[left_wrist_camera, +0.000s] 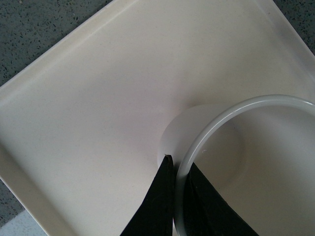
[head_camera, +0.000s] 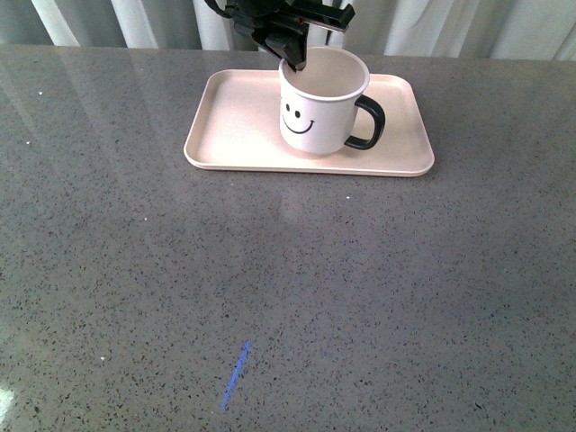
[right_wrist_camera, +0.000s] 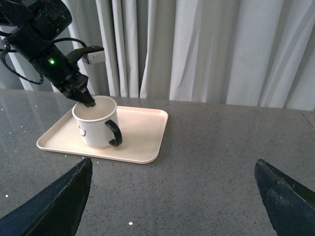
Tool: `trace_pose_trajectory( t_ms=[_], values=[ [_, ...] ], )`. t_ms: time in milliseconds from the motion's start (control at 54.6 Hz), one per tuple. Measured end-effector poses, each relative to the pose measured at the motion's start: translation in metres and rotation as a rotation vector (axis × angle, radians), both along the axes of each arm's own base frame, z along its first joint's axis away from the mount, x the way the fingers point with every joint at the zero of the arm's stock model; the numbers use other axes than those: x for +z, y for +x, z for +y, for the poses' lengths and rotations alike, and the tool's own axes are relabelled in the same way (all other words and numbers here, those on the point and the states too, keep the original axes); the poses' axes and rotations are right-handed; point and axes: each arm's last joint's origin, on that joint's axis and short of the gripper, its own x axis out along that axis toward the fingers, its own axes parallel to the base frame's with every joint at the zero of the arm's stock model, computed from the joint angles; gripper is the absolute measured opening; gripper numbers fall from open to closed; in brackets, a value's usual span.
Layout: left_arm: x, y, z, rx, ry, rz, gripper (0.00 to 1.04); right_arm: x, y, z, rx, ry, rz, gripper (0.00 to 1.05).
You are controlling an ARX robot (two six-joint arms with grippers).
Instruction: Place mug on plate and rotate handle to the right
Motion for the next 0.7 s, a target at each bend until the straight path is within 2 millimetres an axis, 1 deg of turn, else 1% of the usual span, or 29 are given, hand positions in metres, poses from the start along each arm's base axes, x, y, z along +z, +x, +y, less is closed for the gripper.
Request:
trace_pose_trajectory(
  t_ms=[348,696],
  values=[
    [0.0,0.005,0.002,0.005,0.006,0.003,0.02,0.0,0.0,0.0,0.0,0.0,0.0,0.96],
    [-0.01,0.007,0.001,0.005,0.014,0.021,0.02,0.0,0.0,0.0,0.0,0.0,0.0,0.96]
  ],
)
